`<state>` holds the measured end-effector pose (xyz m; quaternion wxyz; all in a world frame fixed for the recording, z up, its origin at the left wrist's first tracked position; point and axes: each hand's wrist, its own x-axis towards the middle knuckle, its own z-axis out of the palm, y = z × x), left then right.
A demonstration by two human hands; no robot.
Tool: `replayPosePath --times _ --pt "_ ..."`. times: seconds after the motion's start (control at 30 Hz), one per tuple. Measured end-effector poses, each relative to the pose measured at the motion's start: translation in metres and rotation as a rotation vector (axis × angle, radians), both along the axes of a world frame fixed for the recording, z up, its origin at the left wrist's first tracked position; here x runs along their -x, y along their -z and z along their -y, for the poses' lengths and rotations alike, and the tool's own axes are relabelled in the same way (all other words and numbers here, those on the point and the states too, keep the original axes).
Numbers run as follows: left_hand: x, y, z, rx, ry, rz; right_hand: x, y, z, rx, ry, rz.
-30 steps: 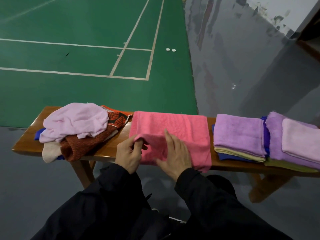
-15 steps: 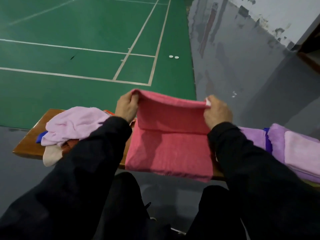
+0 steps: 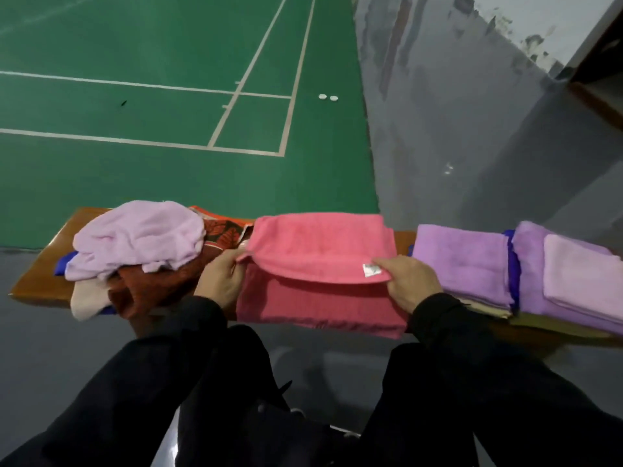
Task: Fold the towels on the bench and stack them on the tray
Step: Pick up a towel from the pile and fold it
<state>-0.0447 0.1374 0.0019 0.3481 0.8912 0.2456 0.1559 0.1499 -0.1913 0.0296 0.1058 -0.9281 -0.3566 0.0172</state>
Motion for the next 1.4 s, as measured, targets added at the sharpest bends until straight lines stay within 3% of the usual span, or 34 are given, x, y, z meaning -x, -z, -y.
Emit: replayPosePath --times 0.1,0.17,0.27,0.4,0.57,0.73,0.87,1.0,1.17,1.27,1.4 --pt "0.02 0.012 0.008 -0.134 0.135 -0.049 0.012 0.017 0.01 0.039 0.002 0.016" --pt "0.029 0.016 0.01 -0.185 0.161 -0.01 0.017 0.026 0.017 -0.048 -0.072 0.113" --pt "0.043 0.014 0.019 -0.148 0.094 0.093 0.021 0.031 0.032 -0.216 -0.265 0.291" --pt "0.066 0.018 0.027 -0.091 0.019 0.18 0.027 0.036 0.056 -0.275 -0.386 0.361" --pt "0.084 0.042 0.029 -0.218 0.137 0.043 0.04 0.052 0.077 -0.112 -0.471 0.309" --pt "0.08 0.05 0.023 -0.38 0.22 -0.057 0.051 0.05 0.068 0.024 -0.408 0.23" --pt "0.079 0.04 0.025 -0.402 0.148 -0.091 0.067 0.045 0.055 -0.142 -0.208 0.126" --pt "0.033 0.029 0.03 -0.092 -0.104 -0.152 0.065 0.034 0.018 -0.155 0.114 -0.162" --pt "-0.034 0.014 0.033 0.136 -0.291 -0.28 0.03 0.033 -0.038 -0.178 0.481 -0.465" --pt "-0.05 0.011 0.024 0.195 -0.389 -0.407 0.015 0.034 -0.047 -0.117 0.68 -0.515" --pt "-0.055 0.012 0.015 0.219 -0.394 -0.486 0.012 0.03 -0.047 -0.084 0.736 -0.372"
